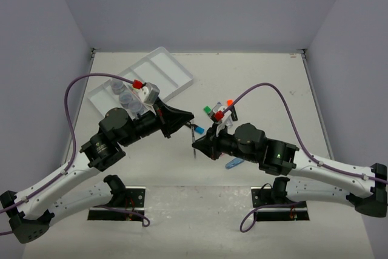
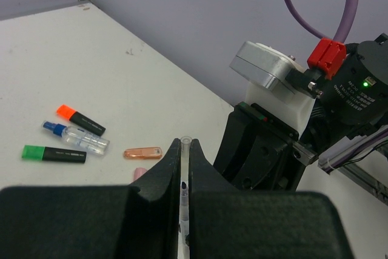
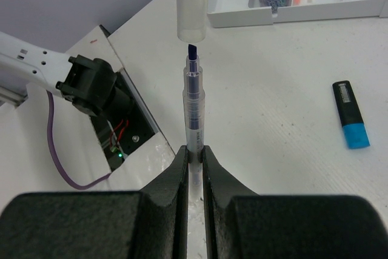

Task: Sort the stationery into containers
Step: Close the pen cap on the pen.

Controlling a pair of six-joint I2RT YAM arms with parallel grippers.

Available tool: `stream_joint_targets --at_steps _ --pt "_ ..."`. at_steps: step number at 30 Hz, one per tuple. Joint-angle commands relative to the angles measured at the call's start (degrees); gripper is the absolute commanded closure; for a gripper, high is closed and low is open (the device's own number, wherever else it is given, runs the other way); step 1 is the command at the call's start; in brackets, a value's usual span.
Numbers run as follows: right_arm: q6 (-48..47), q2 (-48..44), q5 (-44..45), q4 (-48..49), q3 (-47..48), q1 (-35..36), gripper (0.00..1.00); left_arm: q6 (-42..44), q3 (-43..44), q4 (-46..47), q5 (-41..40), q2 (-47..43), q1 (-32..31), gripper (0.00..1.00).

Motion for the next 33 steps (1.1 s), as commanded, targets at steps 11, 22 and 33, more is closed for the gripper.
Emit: stream_joint_targets --at_steps 11,22,33 --pt "-0.4 -0.7 4.4 -1.0 5.0 -0.1 1.0 1.5 0.9 0.4 2.2 0.7 -0.3 1.0" --pt "0.1 -1.0 3.9 0.9 8.0 -0.5 1.0 2.1 0.1 0.5 2.8 1.3 -0.3 1.0" --pt "-5.2 -1.5 1.2 4.6 12.4 -1.1 1.0 2.9 0.5 -2.5 0.9 0.2 -0.2 0.81"
